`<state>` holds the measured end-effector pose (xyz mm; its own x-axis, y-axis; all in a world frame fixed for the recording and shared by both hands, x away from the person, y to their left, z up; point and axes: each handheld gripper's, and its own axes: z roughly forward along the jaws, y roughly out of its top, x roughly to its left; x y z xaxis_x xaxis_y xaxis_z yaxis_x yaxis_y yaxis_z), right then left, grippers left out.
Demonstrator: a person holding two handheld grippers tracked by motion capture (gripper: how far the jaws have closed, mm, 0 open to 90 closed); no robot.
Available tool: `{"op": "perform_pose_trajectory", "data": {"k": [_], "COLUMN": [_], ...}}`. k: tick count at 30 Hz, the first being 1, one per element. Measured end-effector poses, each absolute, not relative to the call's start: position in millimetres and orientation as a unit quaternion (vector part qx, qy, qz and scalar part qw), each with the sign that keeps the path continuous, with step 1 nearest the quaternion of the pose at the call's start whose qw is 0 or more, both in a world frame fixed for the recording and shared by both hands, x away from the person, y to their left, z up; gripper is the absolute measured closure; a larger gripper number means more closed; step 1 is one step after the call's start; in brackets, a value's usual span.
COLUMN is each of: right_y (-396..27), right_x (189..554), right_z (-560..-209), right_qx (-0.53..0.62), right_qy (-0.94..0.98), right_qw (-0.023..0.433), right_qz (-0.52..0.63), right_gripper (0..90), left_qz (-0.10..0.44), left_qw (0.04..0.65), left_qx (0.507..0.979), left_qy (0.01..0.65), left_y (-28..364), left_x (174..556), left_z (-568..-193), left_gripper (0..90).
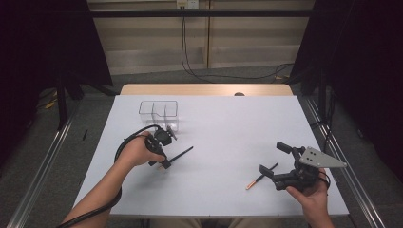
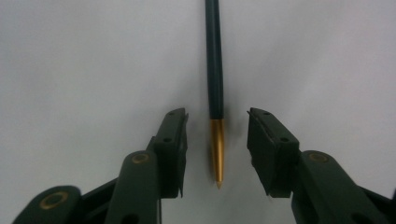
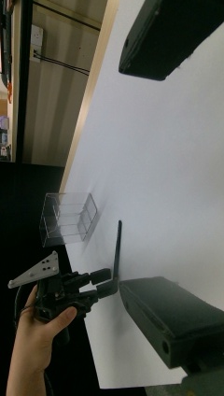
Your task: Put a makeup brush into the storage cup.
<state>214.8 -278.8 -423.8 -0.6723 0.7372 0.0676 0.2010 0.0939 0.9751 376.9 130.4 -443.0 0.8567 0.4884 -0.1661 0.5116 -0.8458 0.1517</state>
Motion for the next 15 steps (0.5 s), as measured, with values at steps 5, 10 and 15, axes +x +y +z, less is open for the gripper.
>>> {"op": "perform_pose_trajectory", "data": {"k": [5, 10, 15], "right_y": [-278, -277, -278], "right_x": [216, 216, 216], "right_z": [-424, -424, -425], "right_qx": [0.333, 0.331, 0.333], "right_qy": [0.703, 0.706, 0.706], "right_qw": [0.230, 0.230, 0.229], "right_qz": [0.585, 0.583, 0.582], "right_gripper": [0.0, 0.0, 0.0], "left_qz": [-0.029, -0.021, -0.026], "left_qw": [0.065, 0.049, 0.046], "left_qx": [0.963, 0.965, 0.964], "left_qy": [0.259, 0.256, 0.260], "left_y": [123, 117, 118], "left_x": [376, 375, 378], "left_z": [-443, -443, -443], "left_gripper": [74.6, 82.3, 84.1]}}
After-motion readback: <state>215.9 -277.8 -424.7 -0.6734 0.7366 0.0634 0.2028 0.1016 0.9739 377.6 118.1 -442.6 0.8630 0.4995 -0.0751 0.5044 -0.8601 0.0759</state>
